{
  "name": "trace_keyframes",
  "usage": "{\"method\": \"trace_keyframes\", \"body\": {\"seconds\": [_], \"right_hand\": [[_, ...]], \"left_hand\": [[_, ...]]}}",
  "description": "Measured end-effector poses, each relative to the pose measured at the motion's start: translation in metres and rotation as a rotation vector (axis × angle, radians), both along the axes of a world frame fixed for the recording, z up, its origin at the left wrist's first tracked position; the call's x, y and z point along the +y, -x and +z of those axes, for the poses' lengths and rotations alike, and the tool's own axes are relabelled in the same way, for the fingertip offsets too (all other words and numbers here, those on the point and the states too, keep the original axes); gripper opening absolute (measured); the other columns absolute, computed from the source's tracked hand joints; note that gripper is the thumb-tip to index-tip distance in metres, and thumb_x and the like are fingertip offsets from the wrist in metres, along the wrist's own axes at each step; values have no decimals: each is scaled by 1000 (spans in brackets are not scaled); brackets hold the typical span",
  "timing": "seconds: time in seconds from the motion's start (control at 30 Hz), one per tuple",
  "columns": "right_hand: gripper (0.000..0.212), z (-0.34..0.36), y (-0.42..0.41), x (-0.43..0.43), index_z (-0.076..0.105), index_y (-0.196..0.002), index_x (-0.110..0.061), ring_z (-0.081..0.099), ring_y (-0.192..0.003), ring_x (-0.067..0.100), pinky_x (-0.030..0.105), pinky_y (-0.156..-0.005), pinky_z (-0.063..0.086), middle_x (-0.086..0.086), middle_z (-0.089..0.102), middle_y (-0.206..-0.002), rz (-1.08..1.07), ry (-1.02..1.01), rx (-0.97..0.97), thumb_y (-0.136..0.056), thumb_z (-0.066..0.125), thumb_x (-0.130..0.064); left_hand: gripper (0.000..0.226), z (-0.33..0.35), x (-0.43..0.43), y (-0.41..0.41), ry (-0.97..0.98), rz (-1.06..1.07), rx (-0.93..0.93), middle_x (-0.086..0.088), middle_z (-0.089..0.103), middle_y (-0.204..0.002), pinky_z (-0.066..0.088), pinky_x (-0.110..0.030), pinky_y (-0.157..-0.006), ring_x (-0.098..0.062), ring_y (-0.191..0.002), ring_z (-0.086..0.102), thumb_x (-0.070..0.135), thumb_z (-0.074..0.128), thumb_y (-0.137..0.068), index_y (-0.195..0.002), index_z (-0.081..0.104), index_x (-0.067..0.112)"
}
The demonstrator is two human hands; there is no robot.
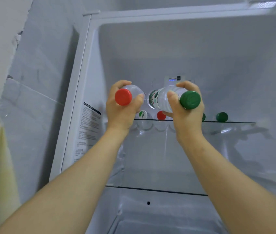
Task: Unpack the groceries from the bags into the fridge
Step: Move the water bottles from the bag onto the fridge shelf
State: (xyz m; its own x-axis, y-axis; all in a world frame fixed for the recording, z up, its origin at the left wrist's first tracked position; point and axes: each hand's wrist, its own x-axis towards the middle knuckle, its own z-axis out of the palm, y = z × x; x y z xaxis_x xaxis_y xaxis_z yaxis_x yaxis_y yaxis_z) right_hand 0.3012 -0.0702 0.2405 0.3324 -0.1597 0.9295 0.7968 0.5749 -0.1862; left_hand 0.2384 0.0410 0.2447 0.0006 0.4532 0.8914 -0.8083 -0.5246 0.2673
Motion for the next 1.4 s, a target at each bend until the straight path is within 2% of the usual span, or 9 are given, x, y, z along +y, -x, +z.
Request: {"method": "trace_keyframes", "body": {"seconds": [0.1,0.2,0.43,0.6,0.8,0.9,1.0,1.1,1.4], "right_hand": [[21,7,-13,6,55,-92,-22,50,-57,-12,10,-54,47,-17,52,-81,-49,49,-14,-84,62,-4],[19,15,-23,11,54,-96,-17,49,-56,-15,3,-52,41,-12,51,-83,-98,124,-47,-85,61,-3],[17,43,-46,26,57,-95,-24,48,-60,-3,17,-64,45,-15,49,-72,-184,279,-15,-84,64,-14],[21,50,-62,30,55,-88,-32,50,-69,1,11,-65,43,-15,52,-76,-200,421,-45,-83,67,-16],[21,62,-80,37,57,-93,-34,51,-77,3,19,-70,45,-15,54,-82,-230,486,16,-81,69,-22],[28,66,-84,41,58,-106,-29,49,-81,6,22,-74,40,-17,51,-85,-303,556,-5,-81,70,-24],[30,72,-89,46,56,-107,-27,48,-77,4,14,-64,39,-18,49,-83,-382,583,-35,-81,70,-23],[30,76,-94,51,55,-107,-27,46,-72,1,3,-53,33,-16,49,-83,-461,621,-56,-81,70,-24],[37,83,-103,62,55,-112,-25,48,-81,11,5,-48,34,-5,52,-100,-565,696,-59,-79,71,-28]], "left_hand": [[33,9,9,-10,-2,-24,45,17,48,-87,59,-45,-70,-5,-80,57,11,72,-72,-92,56,31],[30,19,19,-22,6,-17,95,14,46,-79,59,-46,-70,0,-67,53,4,69,-78,-98,57,24],[29,40,37,-44,-86,79,241,14,51,-80,56,-50,-76,-16,-79,54,15,72,-71,-85,54,33],[31,52,55,-50,-173,320,302,-2,50,-116,42,-24,-83,-13,-89,53,22,75,-74,-96,54,31],[26,60,66,-59,-247,428,396,7,56,-82,42,-20,-64,-17,-79,53,21,75,-75,-97,61,16],[29,66,71,-66,-191,438,425,4,60,-91,45,-24,-74,-19,-88,57,23,75,-76,-101,60,20],[33,72,77,-75,-204,489,535,0,63,-104,48,-33,-88,-24,-99,58,27,74,-76,-103,57,22],[44,76,82,-83,-214,524,603,-3,61,-112,49,-32,-87,-25,-102,58,32,75,-74,-111,56,20],[44,78,87,-88,-236,429,697,4,59,-116,41,-25,-85,-18,-106,55,25,77,-72,-113,62,24]]}}
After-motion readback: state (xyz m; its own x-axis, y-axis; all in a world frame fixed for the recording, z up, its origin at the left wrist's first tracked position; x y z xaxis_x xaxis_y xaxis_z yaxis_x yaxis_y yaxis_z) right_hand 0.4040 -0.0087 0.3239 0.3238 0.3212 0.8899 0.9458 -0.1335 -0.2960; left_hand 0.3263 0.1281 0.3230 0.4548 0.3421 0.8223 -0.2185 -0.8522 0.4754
